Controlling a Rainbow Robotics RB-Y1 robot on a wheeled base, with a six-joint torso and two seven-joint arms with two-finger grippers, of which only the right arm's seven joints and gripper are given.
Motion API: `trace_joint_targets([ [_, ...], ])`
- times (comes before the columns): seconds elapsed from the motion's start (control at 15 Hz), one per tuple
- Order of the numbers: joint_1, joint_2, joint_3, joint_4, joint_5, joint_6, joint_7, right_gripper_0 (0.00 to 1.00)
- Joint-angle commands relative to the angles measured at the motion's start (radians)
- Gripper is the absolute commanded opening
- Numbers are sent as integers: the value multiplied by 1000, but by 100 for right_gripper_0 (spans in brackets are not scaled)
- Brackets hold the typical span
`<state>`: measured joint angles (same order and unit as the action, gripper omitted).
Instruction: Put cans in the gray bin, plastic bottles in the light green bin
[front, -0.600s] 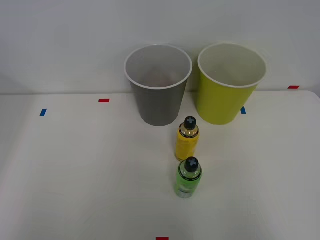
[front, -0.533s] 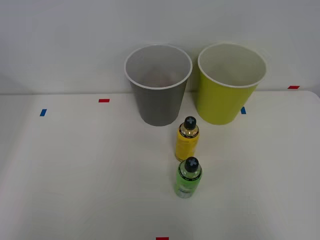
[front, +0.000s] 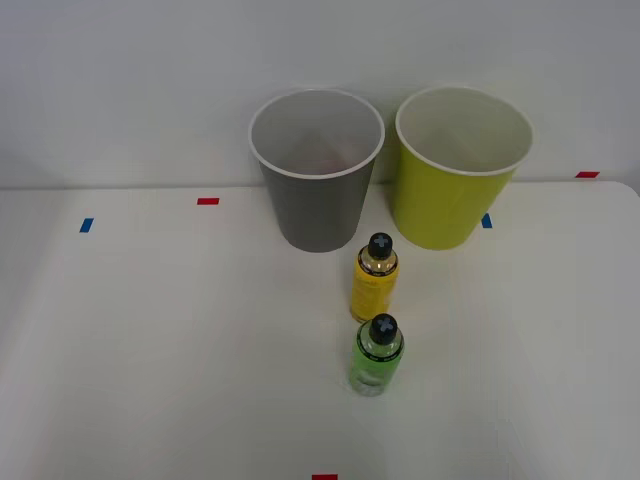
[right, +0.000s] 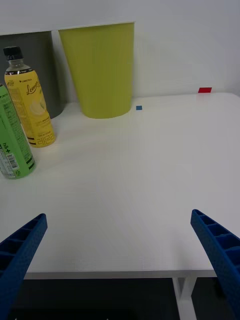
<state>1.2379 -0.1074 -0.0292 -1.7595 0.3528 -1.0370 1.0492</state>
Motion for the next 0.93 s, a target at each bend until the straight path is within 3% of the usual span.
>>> trace_joint_targets([
  [0.07,0,0,0,0,0,0,0,100],
  [0.93,0,0,0,0,0,0,0,100],
])
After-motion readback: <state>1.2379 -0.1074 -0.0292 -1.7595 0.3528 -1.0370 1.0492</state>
